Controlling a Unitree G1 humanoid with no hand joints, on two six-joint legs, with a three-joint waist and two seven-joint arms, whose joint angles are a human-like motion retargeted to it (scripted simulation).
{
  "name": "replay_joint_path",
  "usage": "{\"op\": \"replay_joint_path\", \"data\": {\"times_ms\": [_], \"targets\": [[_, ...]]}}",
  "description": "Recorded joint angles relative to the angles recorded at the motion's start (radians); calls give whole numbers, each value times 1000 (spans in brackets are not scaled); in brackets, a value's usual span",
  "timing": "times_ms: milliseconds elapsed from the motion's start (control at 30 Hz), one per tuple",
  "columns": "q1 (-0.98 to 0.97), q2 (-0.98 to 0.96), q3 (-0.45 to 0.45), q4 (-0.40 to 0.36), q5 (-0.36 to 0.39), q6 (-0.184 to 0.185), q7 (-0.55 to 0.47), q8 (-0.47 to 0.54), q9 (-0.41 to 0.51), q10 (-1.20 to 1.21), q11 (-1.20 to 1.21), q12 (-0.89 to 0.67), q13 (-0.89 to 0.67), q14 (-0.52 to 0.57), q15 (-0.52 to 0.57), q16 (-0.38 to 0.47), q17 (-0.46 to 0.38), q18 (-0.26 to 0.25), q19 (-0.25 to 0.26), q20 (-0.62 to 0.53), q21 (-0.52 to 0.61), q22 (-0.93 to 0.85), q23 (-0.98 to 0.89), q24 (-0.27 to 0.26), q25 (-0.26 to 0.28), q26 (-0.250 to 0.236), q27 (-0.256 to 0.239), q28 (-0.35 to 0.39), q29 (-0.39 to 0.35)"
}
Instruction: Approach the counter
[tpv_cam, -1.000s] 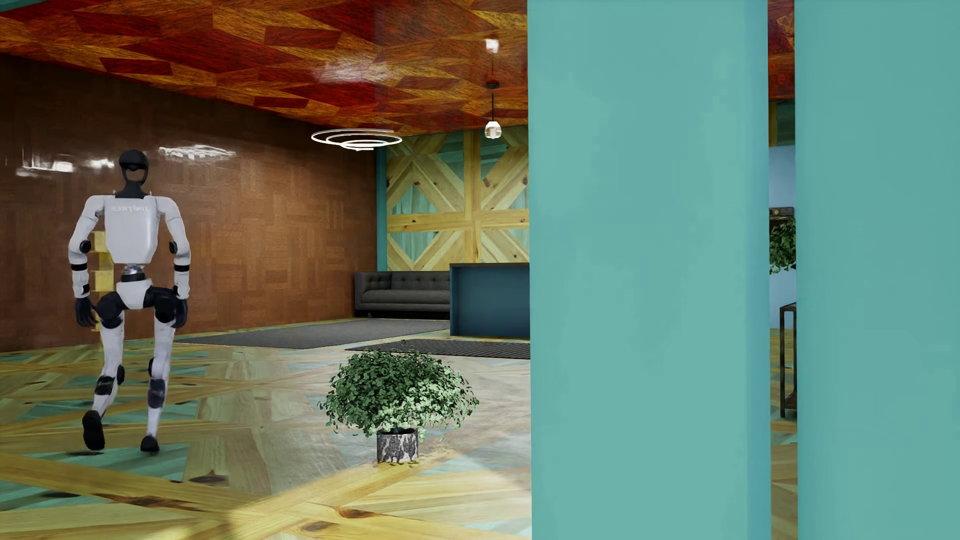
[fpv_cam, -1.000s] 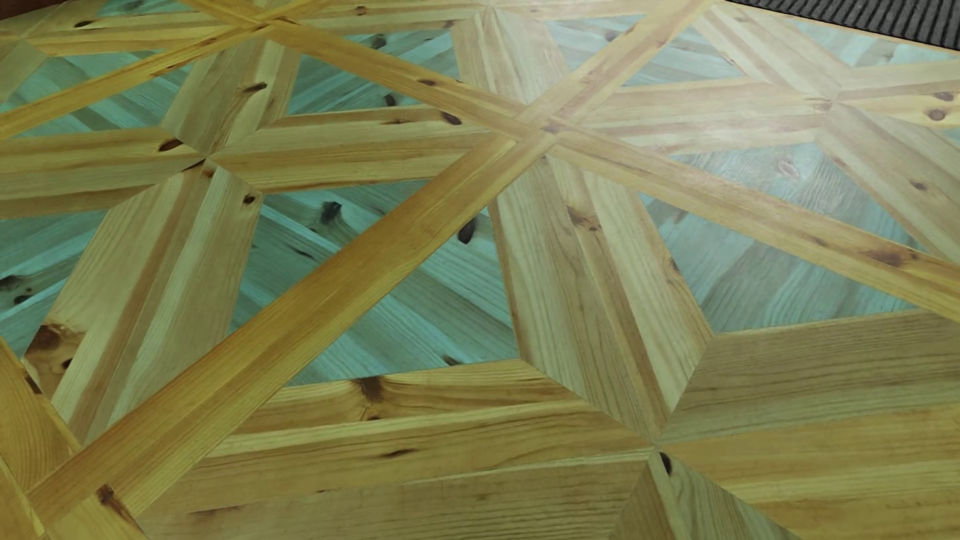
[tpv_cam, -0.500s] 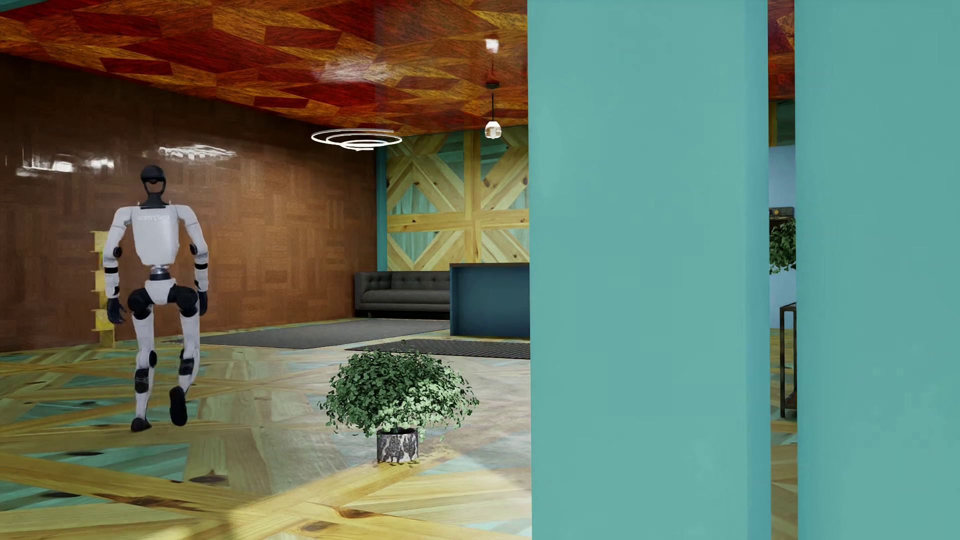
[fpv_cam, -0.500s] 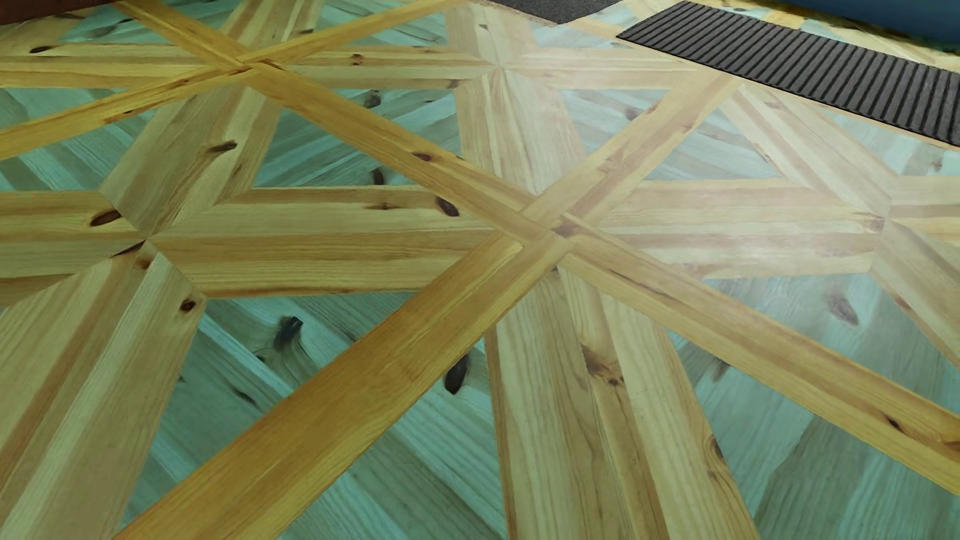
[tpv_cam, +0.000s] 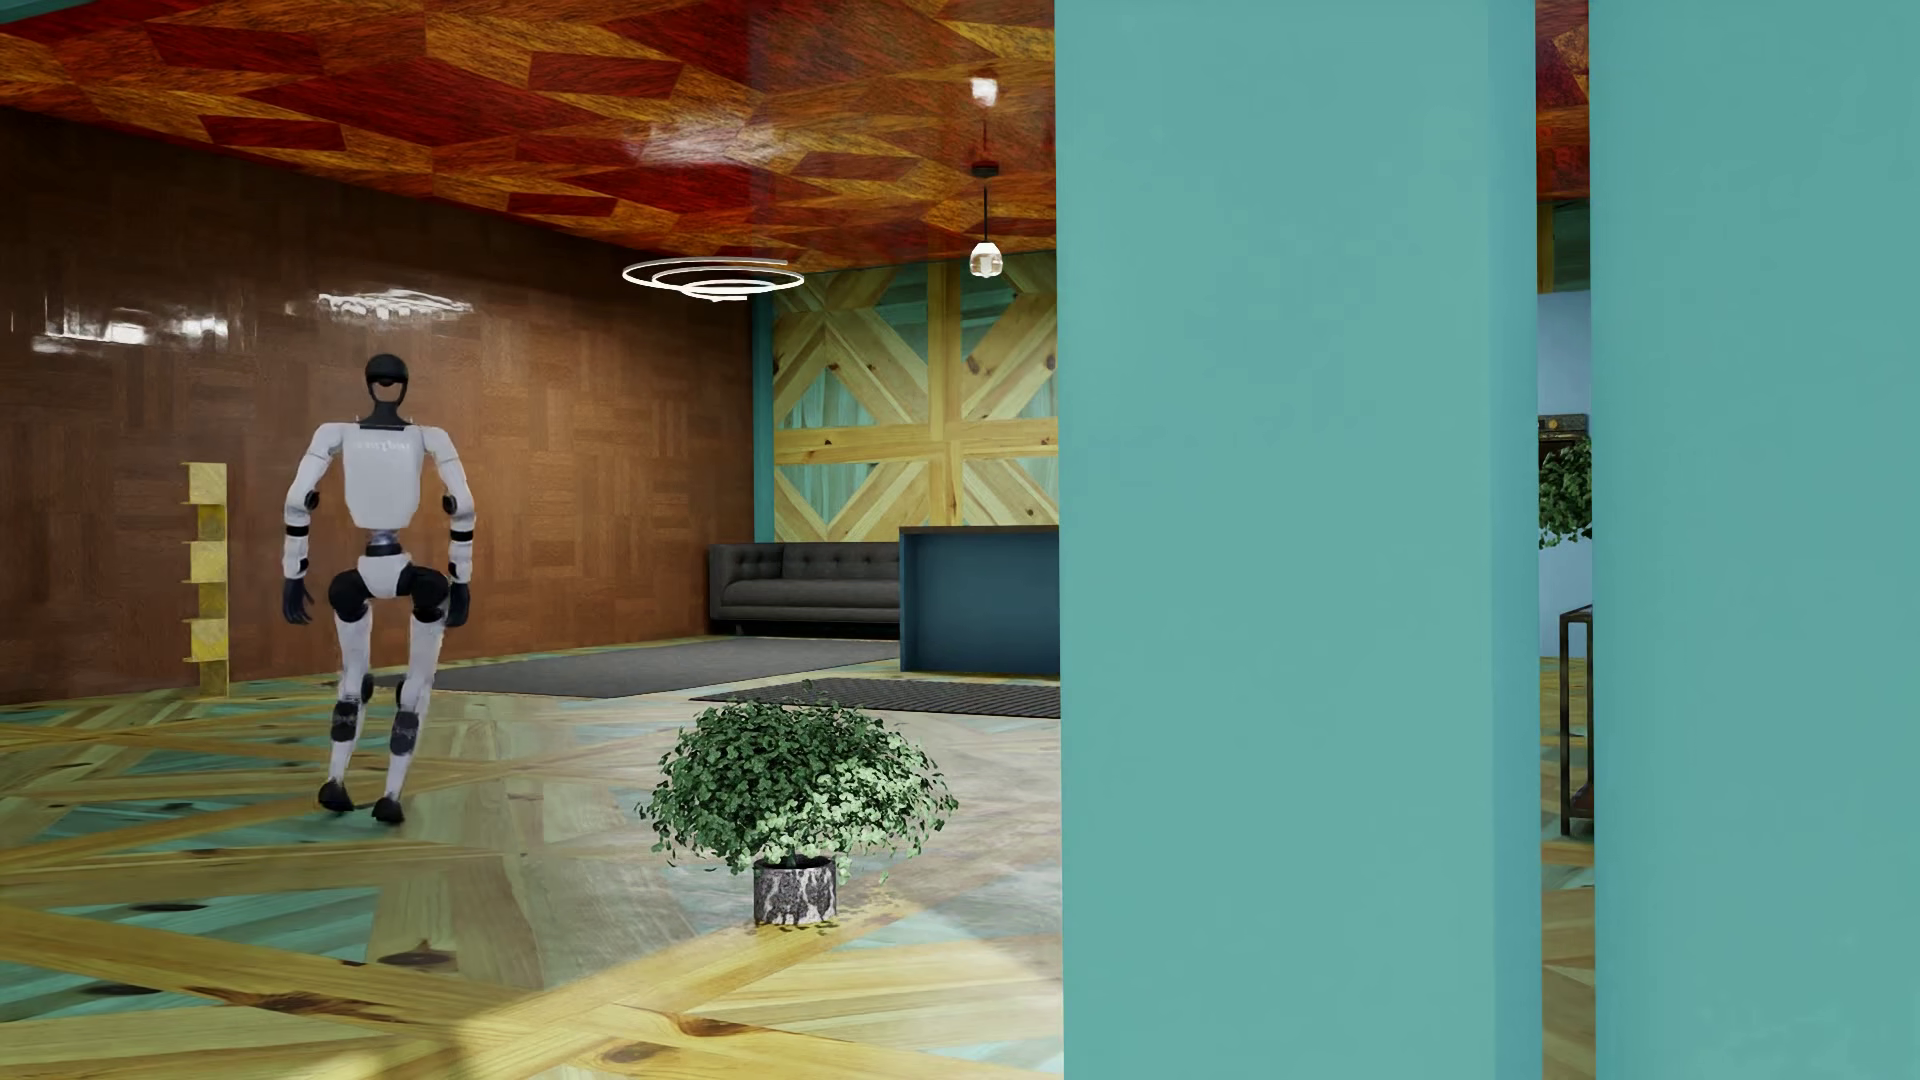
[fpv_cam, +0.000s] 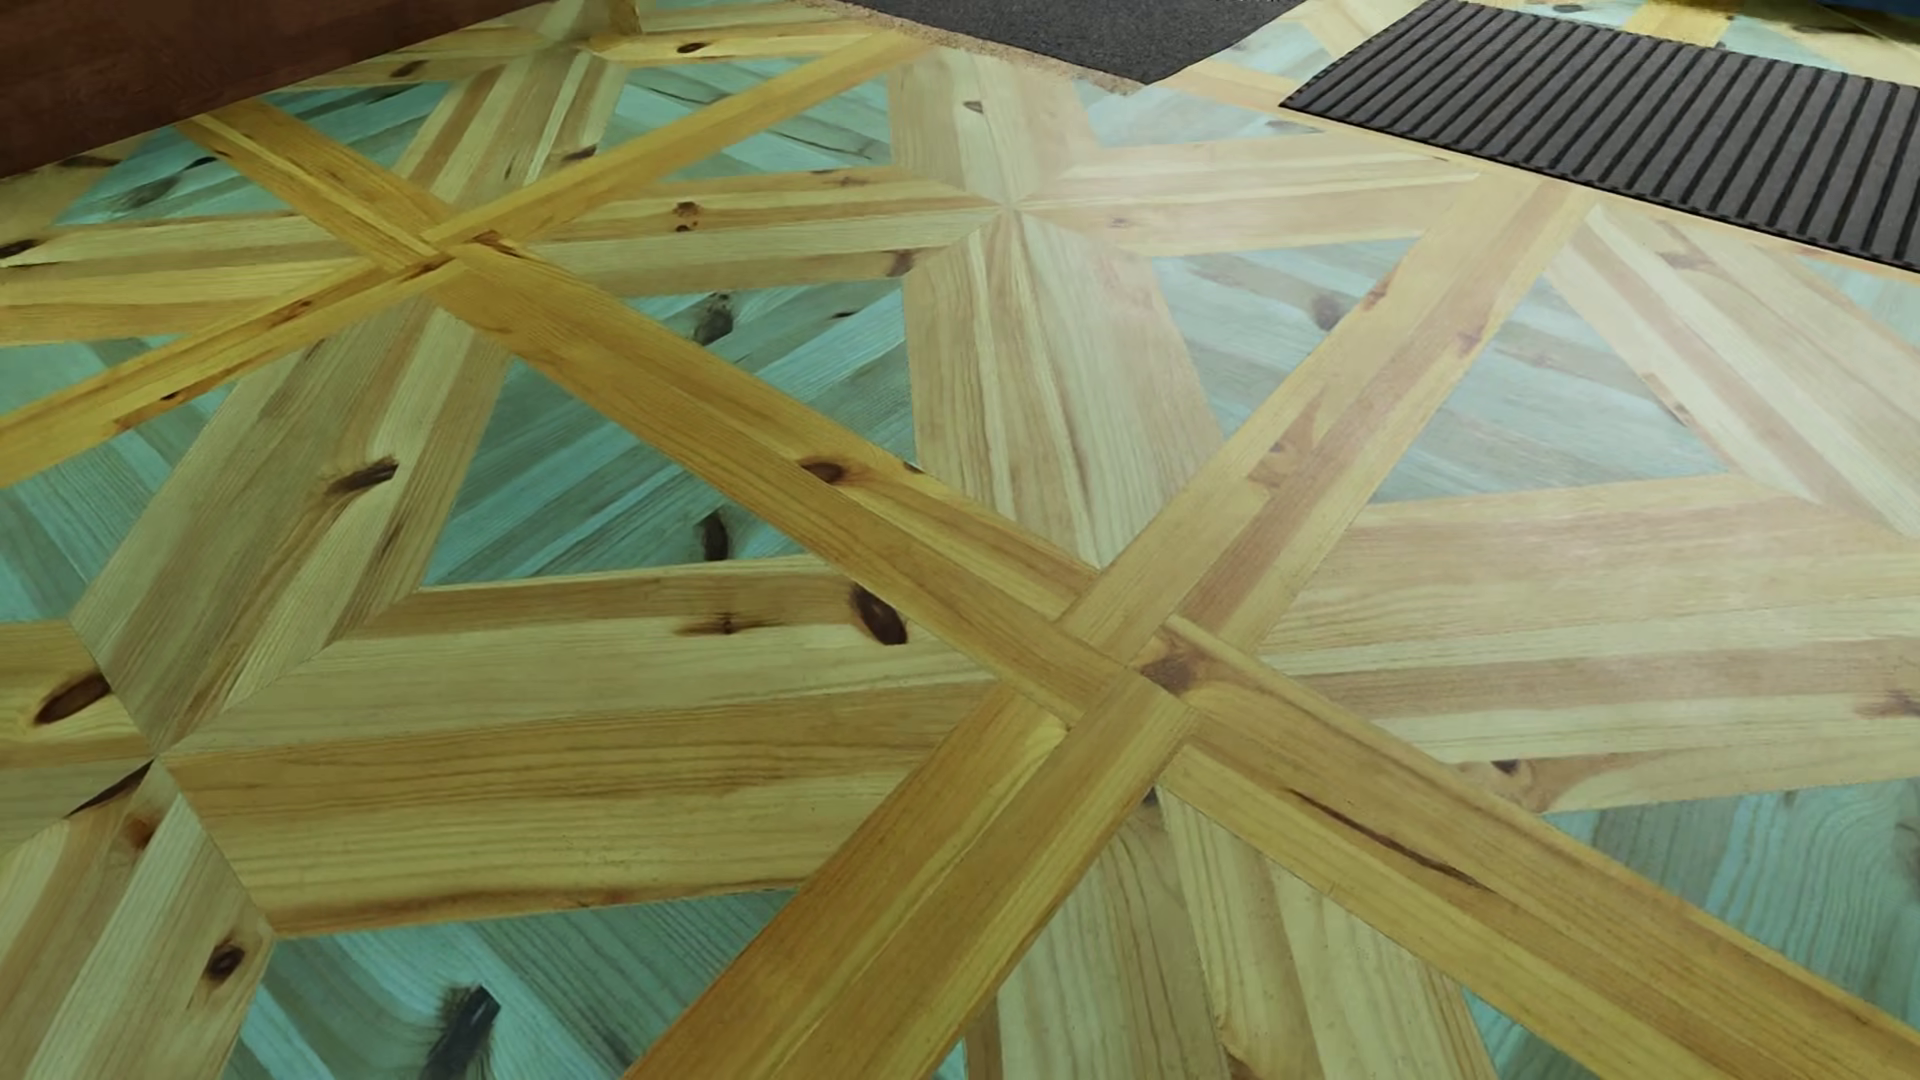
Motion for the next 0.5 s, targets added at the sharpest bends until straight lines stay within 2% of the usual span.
{"op": "replay_joint_path", "data": {"times_ms": [67,100,167,200,233,267,300,367,467,500], "targets": [[-83,114,62,0,-20,-33,0,0,-21,-343,-54,40,-46,65,-135,12,-6,0,0,23,-67,-4,-50,0,0,0,0,0,0],[-122,157,90,6,-33,-50,0,0,-36,-434,-61,55,-62,93,-181,15,-11,0,0,41,-99,1,-77,0,0,0,0,0,0],[-173,223,151,28,-51,-90,0,0,-51,-366,13,84,-80,140,-199,25,-16,0,0,47,-124,19,-105,0,0,0,0,0,0],[-185,225,174,10,-71,-118,0,0,-49,-266,127,92,-73,177,-110,25,-8,0,0,62,-166,36,-127,0,0,0,0,0,0],[-173,180,178,-6,-89,-147,0,0,-46,-182,307,87,-69,170,67,22,9,0,0,62,-165,66,-113,0,0,0,0,0,0],[-131,103,156,-10,-100,-161,0,0,-37,-139,504,72,-67,128,240,18,26,0,0,42,-125,97,-85,0,0,0,0,0,0],[-76,6,114,-8,-111,-160,0,0,-29,-133,652,60,-69,90,332,6,34,0,0,36,-93,112,-74,0,0,0,0,0,0],[92,-204,21,27,-113,-131,0,0,-18,-210,702,48,-55,48,362,-15,60,0,0,22,-56,87,-32,0,0,0,0,0,0],[357,-474,-151,66,-119,-75,0,0,-25,-358,375,56,18,-50,404,-6,63,0,0,4,-28,-53,-3,0,0,0,0,0,0],[432,-540,-213,69,-134,-70,0,0,-27,-388,245,52,46,-78,357,9,52,0,0,6,-27,-102,-5,0,0,0,0,0,0]]}}
